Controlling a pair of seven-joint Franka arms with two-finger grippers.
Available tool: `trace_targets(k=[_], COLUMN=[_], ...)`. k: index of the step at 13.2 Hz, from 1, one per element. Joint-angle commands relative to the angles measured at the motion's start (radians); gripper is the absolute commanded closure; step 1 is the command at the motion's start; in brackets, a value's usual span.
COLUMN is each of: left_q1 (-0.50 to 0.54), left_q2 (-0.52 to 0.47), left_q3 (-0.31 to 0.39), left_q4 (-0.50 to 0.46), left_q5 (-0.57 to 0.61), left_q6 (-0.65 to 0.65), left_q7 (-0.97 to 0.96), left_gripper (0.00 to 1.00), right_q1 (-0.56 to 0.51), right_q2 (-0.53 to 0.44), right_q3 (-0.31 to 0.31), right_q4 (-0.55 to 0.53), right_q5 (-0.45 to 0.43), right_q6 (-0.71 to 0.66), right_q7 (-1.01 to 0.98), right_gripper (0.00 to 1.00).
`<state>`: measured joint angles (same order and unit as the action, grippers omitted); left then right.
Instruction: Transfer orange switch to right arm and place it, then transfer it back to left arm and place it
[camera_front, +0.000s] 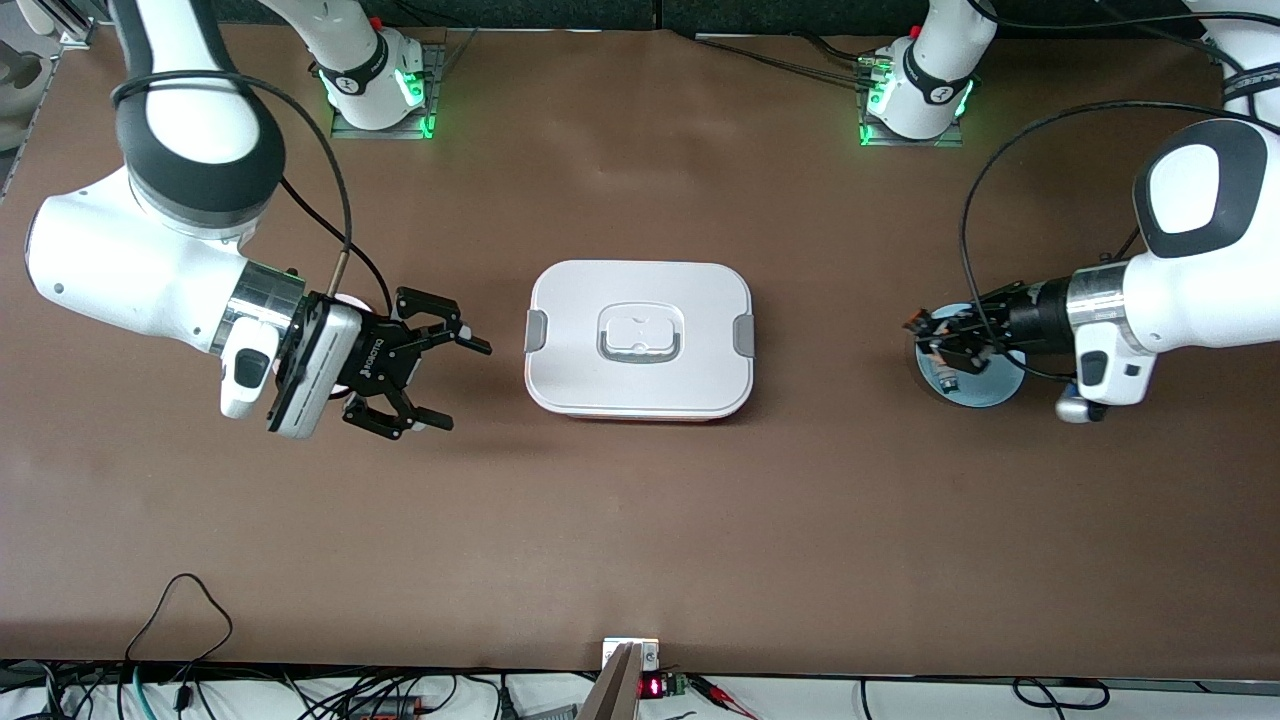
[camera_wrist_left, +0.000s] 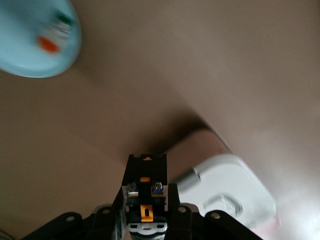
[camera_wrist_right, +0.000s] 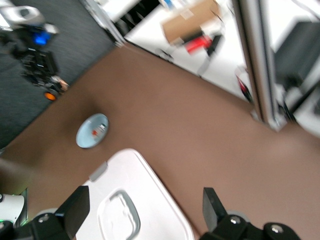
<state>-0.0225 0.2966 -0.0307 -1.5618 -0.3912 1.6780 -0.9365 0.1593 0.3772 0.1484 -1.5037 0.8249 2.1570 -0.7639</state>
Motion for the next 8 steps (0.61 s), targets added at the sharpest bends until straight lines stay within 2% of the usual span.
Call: trace_targets(k=[1,4,6,8], left_q1=[-0.004,-0.007,0.006,0.036], left_q2=[0.002,0.045,0.090,0.139], left_q3=[0.005,0.005,0.014,0.017], left_q4=[0.028,0.028,0.025,0.019], left_q5=[0.170,0.325,0.356,0.359], left_q6=[-0.024,-0.015,0.006,0.058], left_q7=[-0.270,-0.490,-0.533,-0.532], left_gripper=[1.00,1.00,1.00,1.00], right_q1=[0.000,-0.001,0.000,0.002], right_q2=[-0.027,-0.027,-0.034,-0.037], right_q3=[-0.006,-0.050,-0.084,-0.087], right_q4=[-0.024,-0.020,-0.007,0.003], right_q5=[-0.165,-0.312,-0.390,-0.537], right_q6=[-0.037,-0.197,-0.303,-0.431], right_q7=[0.275,0.565,0.755,0.926], right_gripper=[0.00,0.00,0.00,0.00])
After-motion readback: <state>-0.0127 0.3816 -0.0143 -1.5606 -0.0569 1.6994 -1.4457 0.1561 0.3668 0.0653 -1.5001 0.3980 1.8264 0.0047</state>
